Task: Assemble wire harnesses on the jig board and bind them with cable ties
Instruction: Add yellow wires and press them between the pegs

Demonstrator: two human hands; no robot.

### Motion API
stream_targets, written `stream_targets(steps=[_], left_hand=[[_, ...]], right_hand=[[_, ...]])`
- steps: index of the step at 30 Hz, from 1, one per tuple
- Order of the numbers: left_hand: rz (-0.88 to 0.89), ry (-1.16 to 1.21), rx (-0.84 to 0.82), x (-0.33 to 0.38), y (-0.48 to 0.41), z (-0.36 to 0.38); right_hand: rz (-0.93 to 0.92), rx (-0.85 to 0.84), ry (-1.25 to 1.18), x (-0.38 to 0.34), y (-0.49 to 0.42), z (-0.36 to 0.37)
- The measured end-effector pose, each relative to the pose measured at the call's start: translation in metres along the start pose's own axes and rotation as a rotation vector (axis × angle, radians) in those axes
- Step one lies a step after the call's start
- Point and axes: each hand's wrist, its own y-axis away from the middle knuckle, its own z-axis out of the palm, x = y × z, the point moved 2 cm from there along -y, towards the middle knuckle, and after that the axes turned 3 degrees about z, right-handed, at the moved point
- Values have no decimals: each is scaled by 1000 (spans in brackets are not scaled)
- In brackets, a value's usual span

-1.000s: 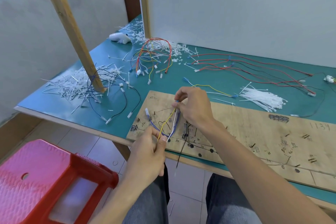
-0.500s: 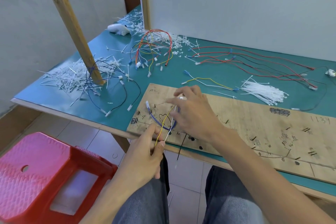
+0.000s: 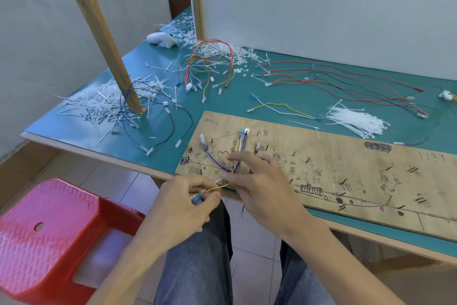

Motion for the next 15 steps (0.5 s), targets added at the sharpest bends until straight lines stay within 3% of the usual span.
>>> stream_targets(steps=[9,15], left_hand=[[-55,39,117,0,-7,-7],[-87,80,27,3,-5,-6]], right_hand=[[-14,85,-23,7,10,2],[174,141,-224,9,10,2]])
